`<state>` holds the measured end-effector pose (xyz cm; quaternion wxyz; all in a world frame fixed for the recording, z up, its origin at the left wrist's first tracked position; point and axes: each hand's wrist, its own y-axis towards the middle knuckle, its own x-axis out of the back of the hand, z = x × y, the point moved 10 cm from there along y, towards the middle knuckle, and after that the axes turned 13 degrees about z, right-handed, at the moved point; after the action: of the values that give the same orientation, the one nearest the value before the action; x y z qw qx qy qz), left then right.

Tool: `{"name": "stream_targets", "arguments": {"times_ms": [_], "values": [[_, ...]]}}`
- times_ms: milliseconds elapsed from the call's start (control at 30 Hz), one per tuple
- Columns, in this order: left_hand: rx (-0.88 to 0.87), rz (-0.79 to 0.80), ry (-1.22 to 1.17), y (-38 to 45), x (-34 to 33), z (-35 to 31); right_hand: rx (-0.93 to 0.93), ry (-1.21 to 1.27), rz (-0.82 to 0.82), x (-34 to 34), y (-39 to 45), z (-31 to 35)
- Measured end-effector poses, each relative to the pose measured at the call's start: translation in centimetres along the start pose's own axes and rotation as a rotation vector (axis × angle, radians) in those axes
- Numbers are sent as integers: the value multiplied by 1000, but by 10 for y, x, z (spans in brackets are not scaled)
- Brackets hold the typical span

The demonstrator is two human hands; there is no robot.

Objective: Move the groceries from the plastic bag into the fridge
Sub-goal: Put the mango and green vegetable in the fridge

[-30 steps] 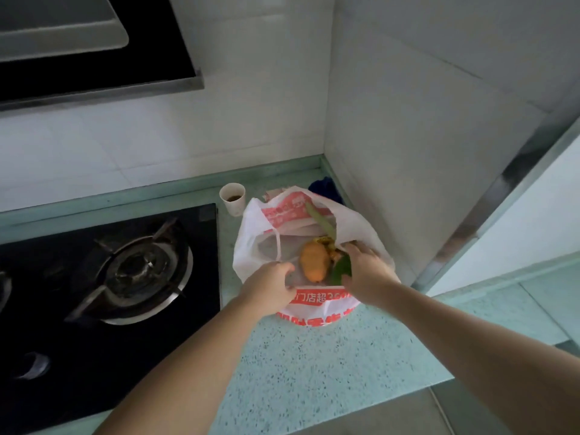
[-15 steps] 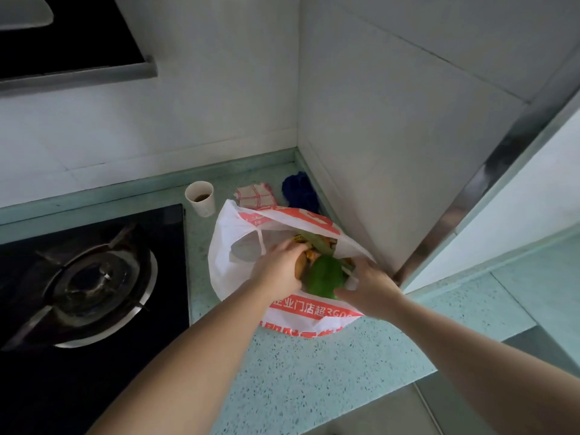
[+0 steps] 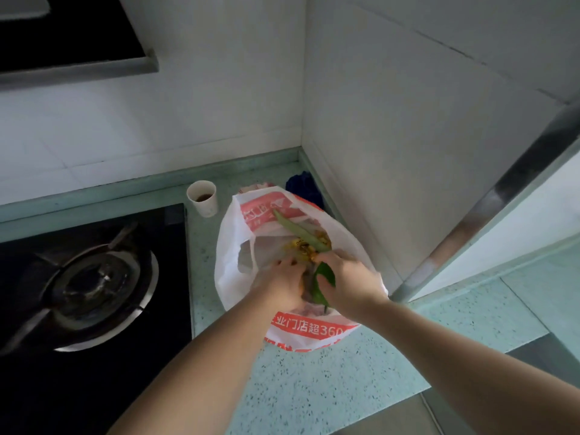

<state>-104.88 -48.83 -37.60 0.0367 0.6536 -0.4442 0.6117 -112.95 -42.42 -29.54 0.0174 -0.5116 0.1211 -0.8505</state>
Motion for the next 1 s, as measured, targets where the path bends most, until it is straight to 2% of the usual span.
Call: {"name": "stream_targets", "arguments": {"times_ms": [67,133,233,333,500,600,767,1000], "values": [[-14,29,17,-7,-3,5,67,59,19,-5,17,19],[-29,27,-19,-16,-4,14,48,132,43,-11,37,22],[-12,-5,-131,-30,-1,32,-68,196,22,-13,65,8],[10,-70,-211,-44,11,46,-168,156,16,-13,82,-9],[34,-140,-235,-63,27,62,-277,135,46,-20,86,-26],[32,-167,-267,-69,32,70,-231,122,55,-19,82,-20],[72,-248,-358,-81,52,80,-125,171,173,1,71,12],[-39,-345,-486,-104,96,62,87,433,-19,77,37,88]]}}
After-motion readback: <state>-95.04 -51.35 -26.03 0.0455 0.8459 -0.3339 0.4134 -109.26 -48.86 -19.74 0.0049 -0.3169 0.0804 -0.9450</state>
